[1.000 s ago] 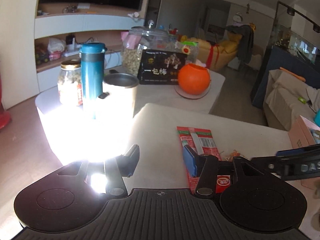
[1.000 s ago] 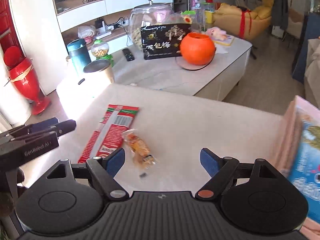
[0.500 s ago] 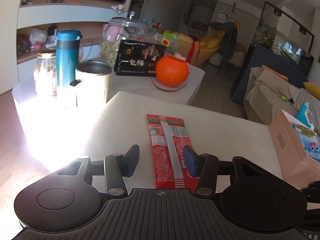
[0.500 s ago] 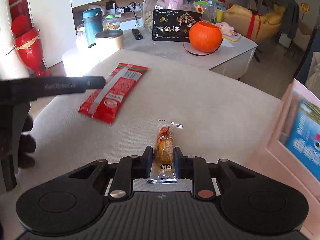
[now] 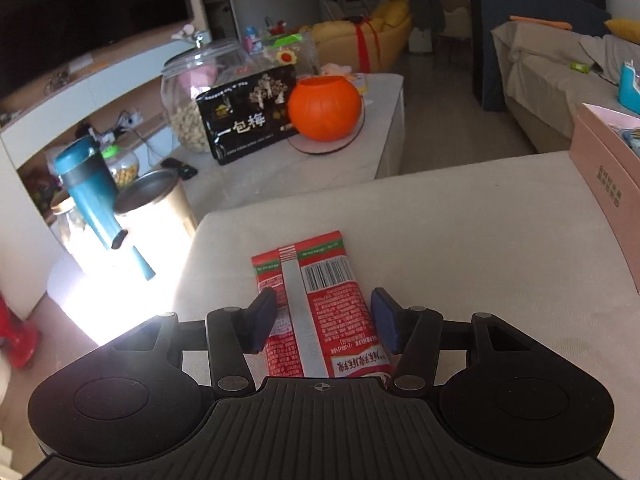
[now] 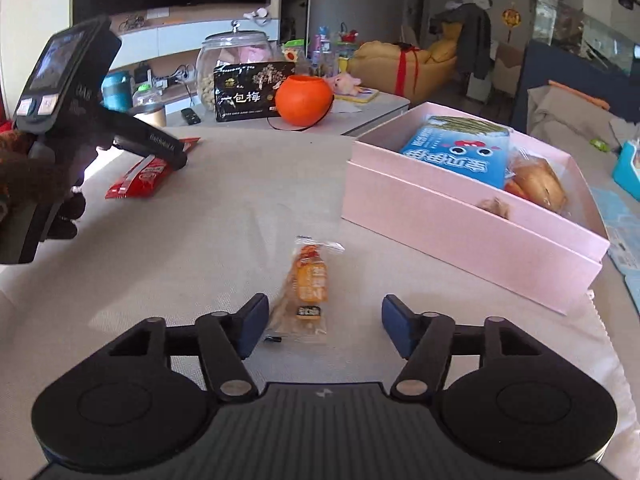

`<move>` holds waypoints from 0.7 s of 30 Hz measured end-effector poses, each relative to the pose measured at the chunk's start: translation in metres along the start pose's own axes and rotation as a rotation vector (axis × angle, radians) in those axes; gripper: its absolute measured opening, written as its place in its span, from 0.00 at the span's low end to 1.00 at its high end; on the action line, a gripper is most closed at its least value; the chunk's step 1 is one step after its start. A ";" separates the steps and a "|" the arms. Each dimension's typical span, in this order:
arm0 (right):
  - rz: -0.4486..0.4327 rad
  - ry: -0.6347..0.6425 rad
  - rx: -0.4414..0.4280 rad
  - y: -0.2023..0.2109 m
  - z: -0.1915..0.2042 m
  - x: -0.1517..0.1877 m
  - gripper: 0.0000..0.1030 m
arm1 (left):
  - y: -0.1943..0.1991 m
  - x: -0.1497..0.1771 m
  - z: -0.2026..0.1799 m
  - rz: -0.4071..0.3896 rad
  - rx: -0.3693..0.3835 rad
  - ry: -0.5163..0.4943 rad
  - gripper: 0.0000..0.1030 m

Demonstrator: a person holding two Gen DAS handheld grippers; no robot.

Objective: Organize snacks

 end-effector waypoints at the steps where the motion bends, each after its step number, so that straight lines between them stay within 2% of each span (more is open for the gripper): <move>1: 0.000 -0.035 -0.020 0.001 -0.007 0.000 0.66 | 0.000 0.001 0.003 0.002 0.018 0.023 0.57; 3: 0.016 -0.115 -0.073 -0.004 -0.020 0.000 0.71 | -0.002 0.002 0.012 0.013 0.068 0.092 0.58; 5: 0.009 -0.143 -0.116 -0.005 -0.024 -0.001 0.76 | -0.004 0.001 0.018 0.032 0.093 0.119 0.61; 8: 0.013 -0.114 -0.101 -0.006 -0.018 -0.001 0.79 | -0.005 -0.002 0.018 0.057 0.091 0.105 0.61; 10: 0.022 -0.089 -0.091 -0.008 -0.012 -0.002 0.82 | 0.002 -0.001 0.011 0.066 0.102 0.086 0.55; 16: 0.026 -0.094 -0.116 -0.010 -0.015 -0.003 0.84 | 0.050 0.044 -0.047 0.035 0.252 -0.070 0.53; 21: 0.052 -0.103 -0.218 -0.011 -0.018 -0.003 0.99 | 0.089 0.086 -0.084 0.041 0.336 -0.186 0.53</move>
Point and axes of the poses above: each gripper's, at about its wrist camera, not at the fingertips, and y roughly against the way its jaws point, z to its left, x to its underside, the point moved 5 cm from there along -y, roughly the way its jaws point, and after that the axes turned 9 degrees about z, right-handed, at the moved point
